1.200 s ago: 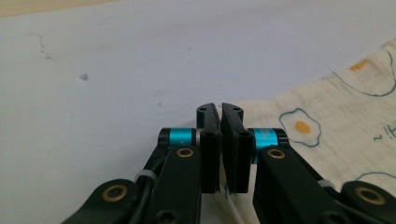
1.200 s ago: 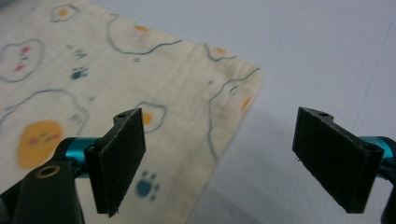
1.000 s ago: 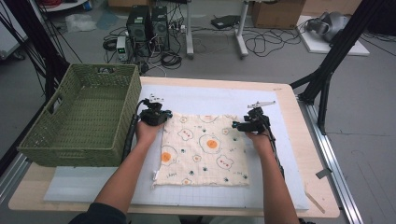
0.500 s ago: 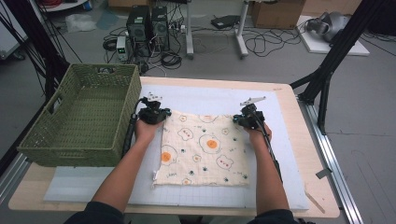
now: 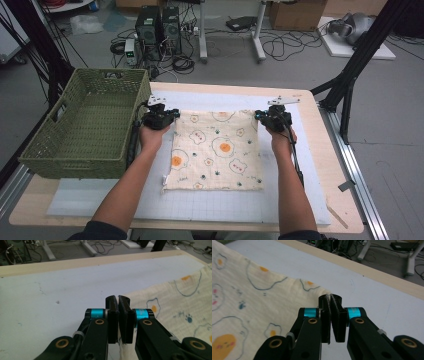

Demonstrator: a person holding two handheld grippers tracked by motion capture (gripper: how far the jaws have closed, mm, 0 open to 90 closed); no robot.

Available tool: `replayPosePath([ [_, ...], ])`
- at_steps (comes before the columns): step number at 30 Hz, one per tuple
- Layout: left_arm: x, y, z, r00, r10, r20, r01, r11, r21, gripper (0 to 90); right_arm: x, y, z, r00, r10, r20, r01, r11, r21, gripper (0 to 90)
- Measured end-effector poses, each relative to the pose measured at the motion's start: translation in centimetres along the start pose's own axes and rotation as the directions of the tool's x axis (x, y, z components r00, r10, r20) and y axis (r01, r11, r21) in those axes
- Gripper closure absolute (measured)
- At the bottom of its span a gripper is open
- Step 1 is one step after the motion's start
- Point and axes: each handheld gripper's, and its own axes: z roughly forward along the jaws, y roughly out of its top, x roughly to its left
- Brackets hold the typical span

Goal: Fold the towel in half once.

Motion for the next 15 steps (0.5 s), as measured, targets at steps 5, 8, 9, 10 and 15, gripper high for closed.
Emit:
replayPosePath([
  [5, -0.8, 0.4, -1.1, 0.9992, 0.033, 0.023, -0.033, 0.9994, 0.009, 85.9, 0.6, -0.1, -1.5, 0.9994, -0.016, -0.032, 0.015, 0.999, -0.03, 87.0],
  [8, -1.1, 0.7, -2.0, 0.998, 0.055, 0.031, -0.056, 0.9984, 0.008, 85.9, 1.1, -0.3, -2.5, 0.9987, -0.024, -0.045, 0.022, 0.999, -0.03, 87.0],
  [9, -1.2, 0.8, -2.2, 0.997, 0.069, 0.036, -0.07, 0.9975, 0.015, 85.9, 1.1, -0.3, -2.5, 0.9987, -0.024, -0.045, 0.022, 0.999, -0.03, 87.0],
  [10, -1.4, 0.7, -2.6, 0.9964, 0.076, 0.039, -0.076, 0.9971, 0.01, 85.9, 1.6, -0.4, -3.3, 0.9978, -0.033, -0.058, 0.03, 0.998, -0.047, 87.0],
  [15, -2.0, -0.3, -3.9, 0.9946, 0.09, 0.053, -0.09, 0.996, -0.007, 85.9, 2.2, -0.9, -4.3, 0.9965, -0.047, -0.069, 0.044, 0.997, -0.057, 87.0],
])
